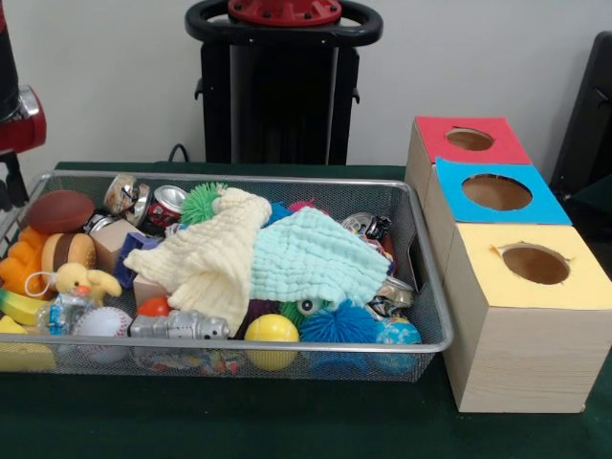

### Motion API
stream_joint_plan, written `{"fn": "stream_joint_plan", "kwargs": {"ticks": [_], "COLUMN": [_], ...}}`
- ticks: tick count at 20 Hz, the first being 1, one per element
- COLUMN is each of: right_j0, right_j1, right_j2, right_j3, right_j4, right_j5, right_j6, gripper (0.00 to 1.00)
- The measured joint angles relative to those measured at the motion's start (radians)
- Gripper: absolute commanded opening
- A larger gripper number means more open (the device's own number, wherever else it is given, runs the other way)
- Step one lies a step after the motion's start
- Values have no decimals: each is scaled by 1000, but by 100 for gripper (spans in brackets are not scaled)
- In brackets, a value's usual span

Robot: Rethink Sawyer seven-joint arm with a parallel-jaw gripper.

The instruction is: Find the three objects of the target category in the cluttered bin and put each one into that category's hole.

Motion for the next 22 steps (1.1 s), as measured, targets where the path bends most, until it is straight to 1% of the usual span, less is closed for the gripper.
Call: {"fn": "stream_joint_plan", "kwargs": {"ticks": [3,8,15,22], "right_j0": [0,0,0,0], "right_j1": [22,54,97,120], "right_j2": [4,5,5,5], "right_j3": [0,0,0,3], "right_j4": [-3,-5,-8,-11], "right_j5": [-60,-122,-136,-136], "right_j6": [0,0,0,0], "gripper": [0,0,0,0]}}
